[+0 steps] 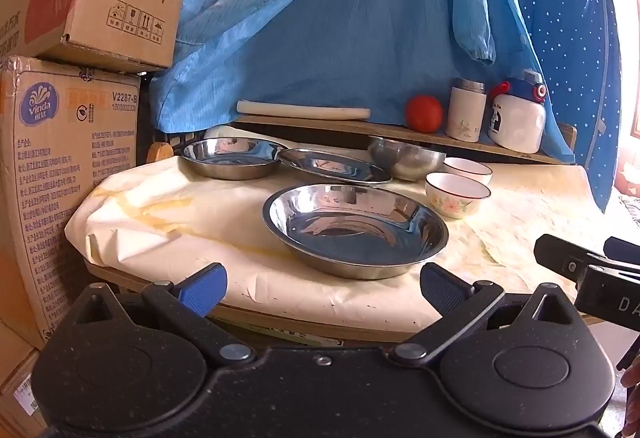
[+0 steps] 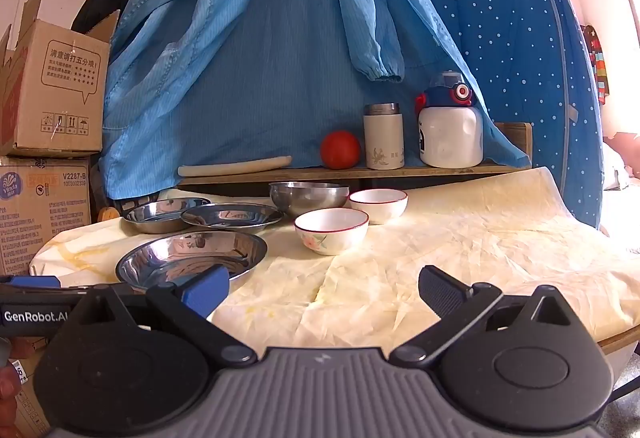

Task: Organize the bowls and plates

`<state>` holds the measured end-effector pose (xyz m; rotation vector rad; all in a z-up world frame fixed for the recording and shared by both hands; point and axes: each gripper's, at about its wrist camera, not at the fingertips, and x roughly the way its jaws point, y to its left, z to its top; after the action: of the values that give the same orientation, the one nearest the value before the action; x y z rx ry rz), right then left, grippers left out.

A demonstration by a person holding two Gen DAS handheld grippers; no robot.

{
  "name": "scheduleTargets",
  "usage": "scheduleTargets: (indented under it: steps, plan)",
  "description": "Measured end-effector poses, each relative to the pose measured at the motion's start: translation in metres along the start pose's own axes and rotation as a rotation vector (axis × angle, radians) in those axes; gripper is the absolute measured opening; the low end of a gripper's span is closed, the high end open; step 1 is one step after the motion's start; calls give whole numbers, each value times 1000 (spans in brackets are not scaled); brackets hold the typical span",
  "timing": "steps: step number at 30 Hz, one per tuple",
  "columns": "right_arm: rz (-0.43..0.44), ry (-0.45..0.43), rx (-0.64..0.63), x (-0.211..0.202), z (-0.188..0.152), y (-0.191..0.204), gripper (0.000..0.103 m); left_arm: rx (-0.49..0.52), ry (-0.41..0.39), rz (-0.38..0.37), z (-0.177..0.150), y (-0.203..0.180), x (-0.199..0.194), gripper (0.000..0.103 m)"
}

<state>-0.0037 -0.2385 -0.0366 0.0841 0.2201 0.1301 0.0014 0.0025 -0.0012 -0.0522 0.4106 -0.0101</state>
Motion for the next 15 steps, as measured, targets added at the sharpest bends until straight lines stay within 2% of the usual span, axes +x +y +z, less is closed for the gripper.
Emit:
scheduleTargets:
  steps: [15]
  plan:
    - [1, 0, 0, 0, 0, 0, 103, 2, 0, -4, 0, -2, -1, 102]
